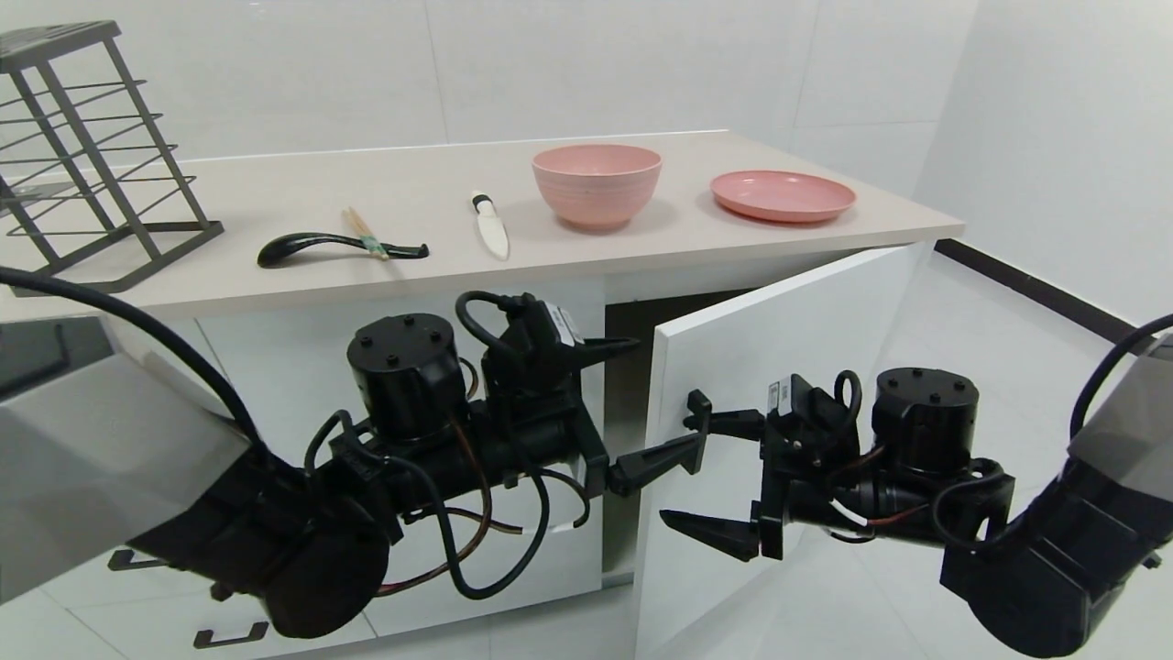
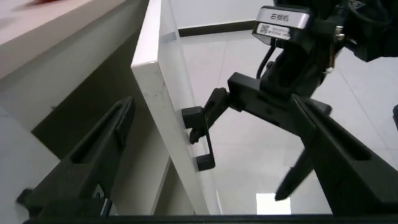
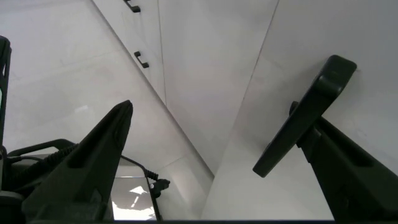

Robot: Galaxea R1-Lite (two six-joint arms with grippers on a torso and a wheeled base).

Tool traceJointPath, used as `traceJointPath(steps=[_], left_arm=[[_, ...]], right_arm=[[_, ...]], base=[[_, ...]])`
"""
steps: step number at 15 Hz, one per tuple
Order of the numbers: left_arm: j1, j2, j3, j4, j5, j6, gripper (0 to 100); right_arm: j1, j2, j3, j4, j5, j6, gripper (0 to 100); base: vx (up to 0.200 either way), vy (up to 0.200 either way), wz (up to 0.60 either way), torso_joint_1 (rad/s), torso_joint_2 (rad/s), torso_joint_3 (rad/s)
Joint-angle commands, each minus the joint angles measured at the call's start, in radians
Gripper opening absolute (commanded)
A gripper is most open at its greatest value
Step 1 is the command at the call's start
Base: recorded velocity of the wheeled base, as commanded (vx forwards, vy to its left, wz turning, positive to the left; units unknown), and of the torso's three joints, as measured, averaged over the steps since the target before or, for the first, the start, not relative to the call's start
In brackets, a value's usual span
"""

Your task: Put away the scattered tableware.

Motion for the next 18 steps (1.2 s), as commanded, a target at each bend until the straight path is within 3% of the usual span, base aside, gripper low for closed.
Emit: traceJointPath(steps=[1, 3, 6, 8, 18], left_arm=[[-0.008, 0.071, -0.046, 0.0, 0.001, -0.004, 100], [-0.011, 0.101, -0.085, 0.0, 0.001, -0.004, 100], [-0.074, 0.126, -0.104, -0.048, -0.002, -0.005, 100], [-0.1, 0.132, -0.104, -0.099, 0.0, -0.028, 100], [-0.094, 0.135, -0.095, -0.137, 0.003, -0.042, 100]], right_arm=[[0.001, -0.017, 0.008, -0.012, 0.009, -0.003, 100], [0.0, -0.017, 0.012, -0.016, 0.009, -0.003, 100], [-0.006, -0.013, 0.014, -0.018, 0.009, -0.003, 100], [-0.023, -0.007, 0.014, -0.018, 0.009, -0.003, 100], [-0.125, 0.026, 0.026, -0.02, 0.007, -0.023, 100]], base=[[0.0, 0.0, 0.0, 0.0, 0.0, 0.0], [0.0, 0.0, 0.0, 0.0, 0.0, 0.0], [0.0, 0.0, 0.0, 0.0, 0.0, 0.0], [0.0, 0.0, 0.0, 0.0, 0.0, 0.0], [0.0, 0.0, 0.0, 0.0, 0.0, 0.0]])
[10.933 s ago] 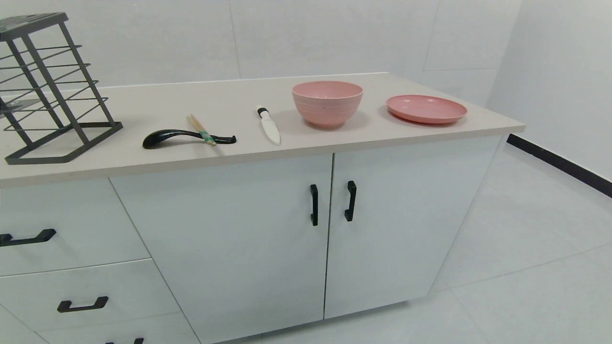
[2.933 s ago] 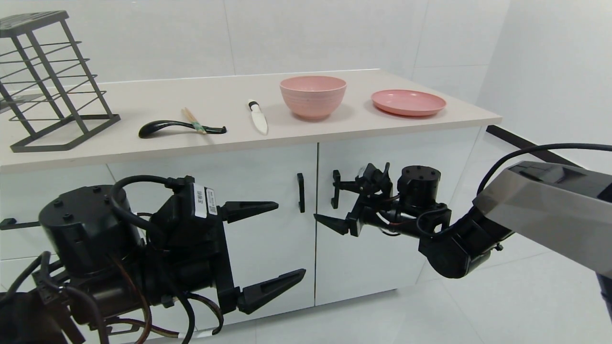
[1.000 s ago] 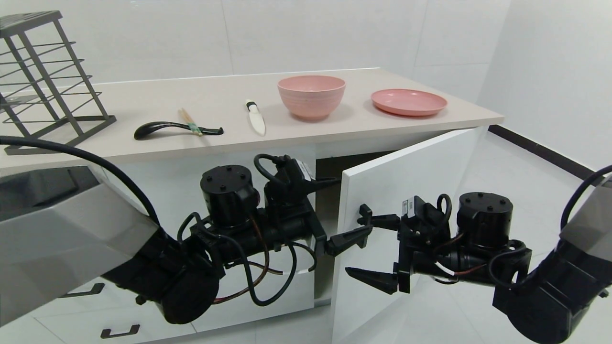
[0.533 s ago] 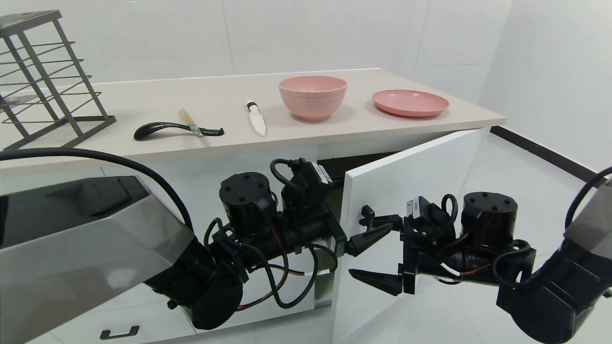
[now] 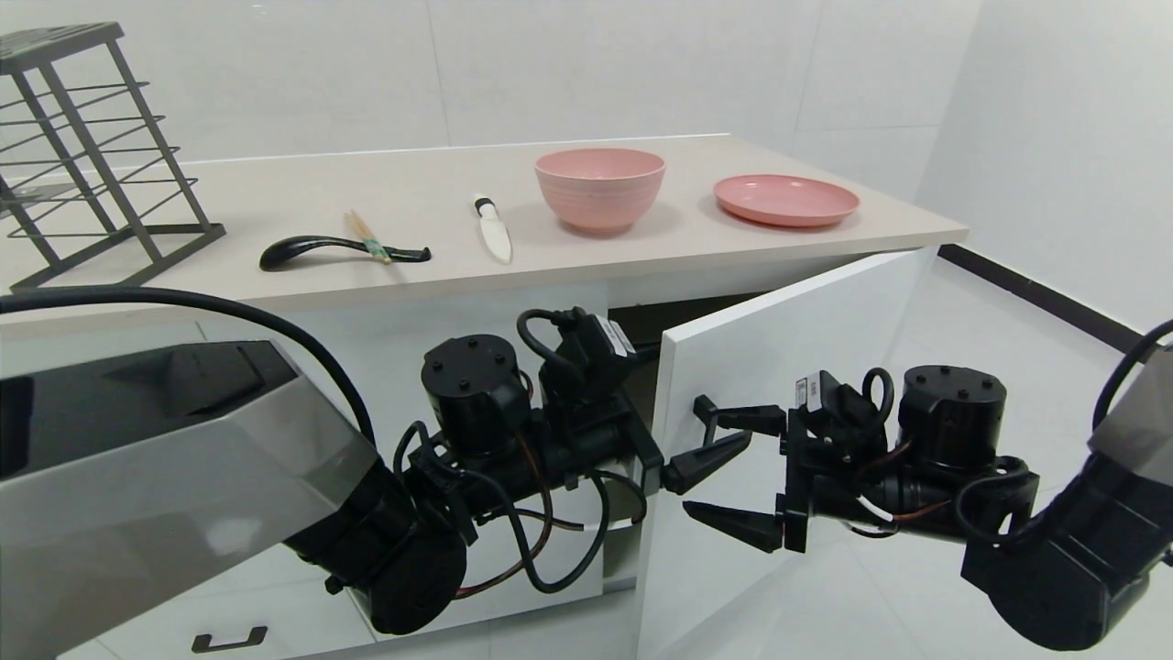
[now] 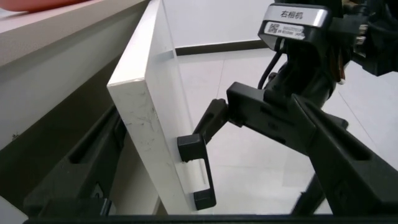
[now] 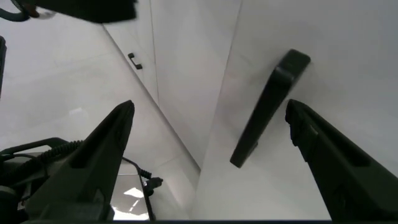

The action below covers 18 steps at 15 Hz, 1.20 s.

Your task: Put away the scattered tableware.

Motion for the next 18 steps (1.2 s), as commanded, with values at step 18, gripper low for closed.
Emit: traceJointPath(steps=[18], left_arm=[[-0.052, 0.021, 0.036, -0.028, 0.047, -0.029, 100]], right_arm=[[-0.069, -0.753, 0.453, -0.003, -0.029, -0.012, 100]], base=[[0.0, 0.0, 0.0, 0.0, 0.0, 0.0]])
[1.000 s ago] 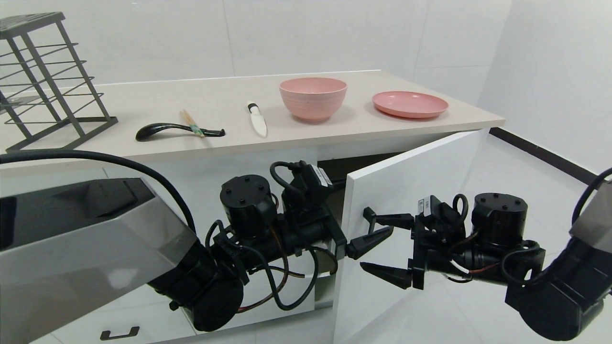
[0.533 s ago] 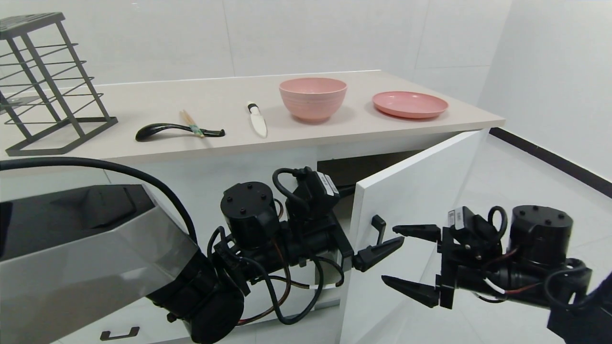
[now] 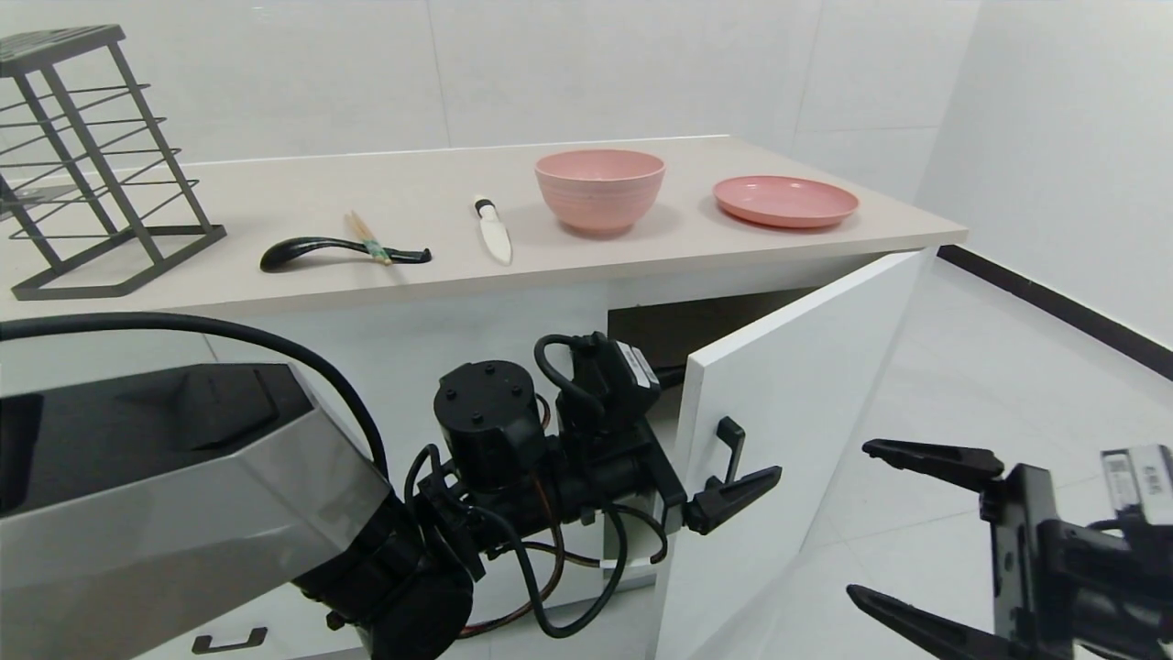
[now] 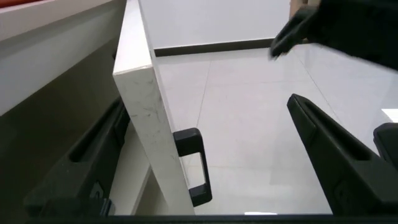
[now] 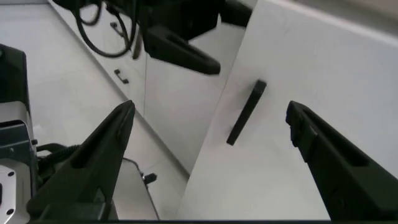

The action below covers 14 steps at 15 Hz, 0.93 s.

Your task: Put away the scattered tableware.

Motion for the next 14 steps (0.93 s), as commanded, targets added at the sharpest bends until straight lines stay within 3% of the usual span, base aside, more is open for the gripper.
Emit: traceJointPath(steps=[1, 7, 14], left_arm=[[-0.018, 0.014, 0.0, 0.002, 0.001, 0.0, 100], [-0.101, 0.06, -0.011, -0.023, 0.029, -0.02, 100], [-0.174, 0.092, -0.046, -0.035, 0.029, -0.021, 100]], right_arm=[[-0.003, -0.193, 0.016, 0.014, -0.002, 0.001, 100], [-0.038, -0.43, 0.016, 0.102, -0.028, 0.001, 100], [-0.052, -0.479, 0.005, 0.098, -0.028, 0.001, 100]], base=[[0.0, 0.0, 0.0, 0.0, 0.0, 0.0], [0.0, 0.0, 0.0, 0.0, 0.0, 0.0], [0.0, 0.0, 0.0, 0.0, 0.0, 0.0]])
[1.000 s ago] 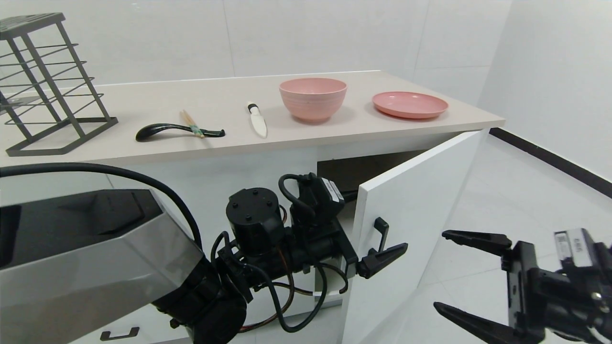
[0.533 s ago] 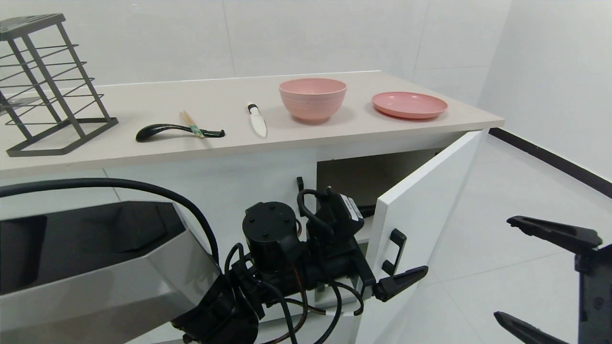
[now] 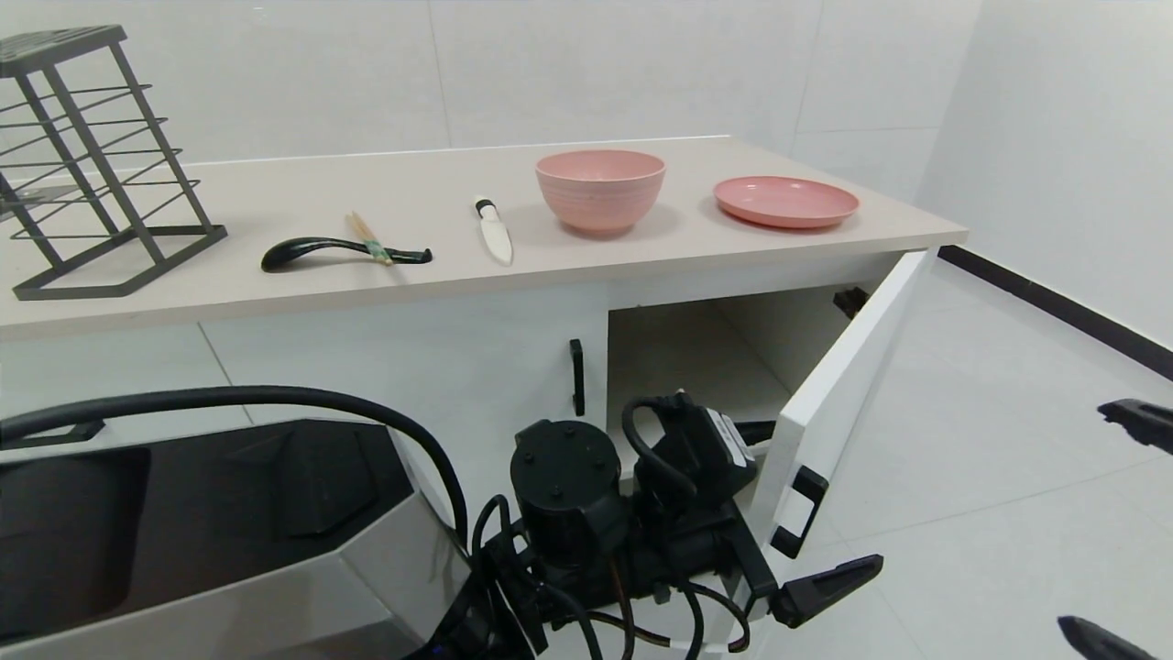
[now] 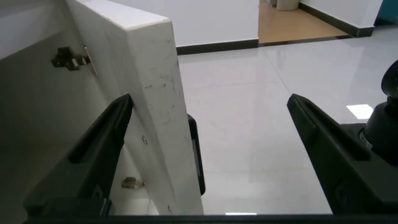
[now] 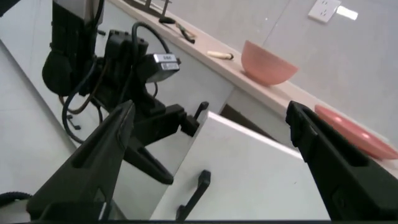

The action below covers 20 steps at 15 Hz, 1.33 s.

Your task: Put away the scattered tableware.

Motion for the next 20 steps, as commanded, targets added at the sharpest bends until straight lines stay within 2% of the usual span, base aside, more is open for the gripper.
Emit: traceJointPath(steps=[1, 3, 6, 7, 10, 11, 13, 14, 17, 20], left_arm=[[-0.015, 0.017, -0.021, 0.001, -0.012, -0.001, 100], [-0.024, 0.047, -0.075, -0.019, -0.012, -0.017, 100], [-0.052, 0.056, -0.078, -0.06, -0.011, -0.021, 100], [-0.04, 0.053, -0.072, -0.065, -0.008, -0.021, 100], [0.074, 0.053, -0.001, -0.075, -0.003, -0.02, 100], [0.092, 0.053, 0.02, -0.08, -0.005, -0.029, 100], [0.106, 0.062, 0.031, -0.089, -0.005, -0.104, 100], [0.109, 0.073, 0.031, -0.095, -0.006, -0.115, 100], [0.117, 0.088, 0.026, -0.095, -0.005, -0.116, 100], [0.155, 0.105, 0.011, -0.095, -0.008, -0.113, 100]], right_arm=[[-0.006, -0.014, -0.018, -0.002, 0.002, -0.003, 100], [-0.006, -0.04, -0.092, 0.004, 0.003, -0.01, 100], [-0.006, -0.046, -0.115, 0.004, 0.003, -0.012, 100], [-0.006, -0.046, -0.115, 0.004, 0.003, -0.012, 100], [-0.008, -0.048, -0.109, 0.004, 0.003, -0.012, 100], [-0.008, -0.049, -0.107, 0.006, 0.003, -0.012, 100], [-0.006, -0.051, -0.107, 0.006, 0.003, -0.012, 100], [-0.006, -0.051, -0.107, 0.006, 0.003, -0.012, 100], [-0.008, -0.049, -0.106, 0.006, 0.003, -0.014, 100], [-0.006, -0.051, -0.1, 0.006, 0.005, -0.014, 100]], base=[[0.0, 0.0, 0.0, 0.0, 0.0, 0.0], [0.0, 0.0, 0.0, 0.0, 0.0, 0.0], [0.0, 0.0, 0.0, 0.0, 0.0, 0.0], [0.0, 0.0, 0.0, 0.0, 0.0, 0.0], [0.0, 0.0, 0.0, 0.0, 0.0, 0.0], [0.0, 0.0, 0.0, 0.0, 0.0, 0.0], [0.0, 0.0, 0.0, 0.0, 0.0, 0.0], [0.0, 0.0, 0.0, 0.0, 0.0, 0.0], [0.0, 0.0, 0.0, 0.0, 0.0, 0.0], [0.0, 0.0, 0.0, 0.0, 0.0, 0.0]])
